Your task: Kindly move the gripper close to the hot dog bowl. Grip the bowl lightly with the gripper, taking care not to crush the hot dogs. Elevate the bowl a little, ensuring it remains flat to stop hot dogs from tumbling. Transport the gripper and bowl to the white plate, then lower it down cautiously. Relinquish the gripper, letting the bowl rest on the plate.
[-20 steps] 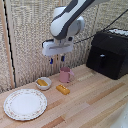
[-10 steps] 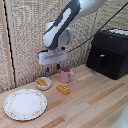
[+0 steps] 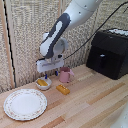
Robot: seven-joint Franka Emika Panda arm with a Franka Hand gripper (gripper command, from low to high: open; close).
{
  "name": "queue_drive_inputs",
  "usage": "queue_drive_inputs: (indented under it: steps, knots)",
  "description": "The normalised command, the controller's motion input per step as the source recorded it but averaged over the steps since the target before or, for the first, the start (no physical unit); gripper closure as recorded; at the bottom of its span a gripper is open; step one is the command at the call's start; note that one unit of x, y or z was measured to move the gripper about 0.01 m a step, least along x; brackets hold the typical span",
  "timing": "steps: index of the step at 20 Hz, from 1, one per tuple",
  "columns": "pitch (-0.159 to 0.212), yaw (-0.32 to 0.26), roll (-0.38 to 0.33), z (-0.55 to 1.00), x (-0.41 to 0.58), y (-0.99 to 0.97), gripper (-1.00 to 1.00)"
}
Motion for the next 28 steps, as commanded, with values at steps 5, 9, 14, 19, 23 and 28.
queue_drive_inputs:
  steps: [5, 9, 14, 19, 23, 28]
  knots:
    - [0.062, 0.018, -0.050, -0.24, 0.247, 0.07, 1.00]
    - [0.053, 0.015, -0.021, -0.14, 0.156, 0.03, 1.00]
    - [0.010, 0.005, -0.019, -0.05, 0.014, 0.06, 1.00]
    - [0.002, 0.007, -0.023, -0.04, 0.009, 0.09, 1.00]
    - [-0.009, 0.007, -0.008, -0.07, 0.031, 0.07, 1.00]
    - [-0.146, 0.041, 0.010, 0.15, 0.000, 0.02, 1.00]
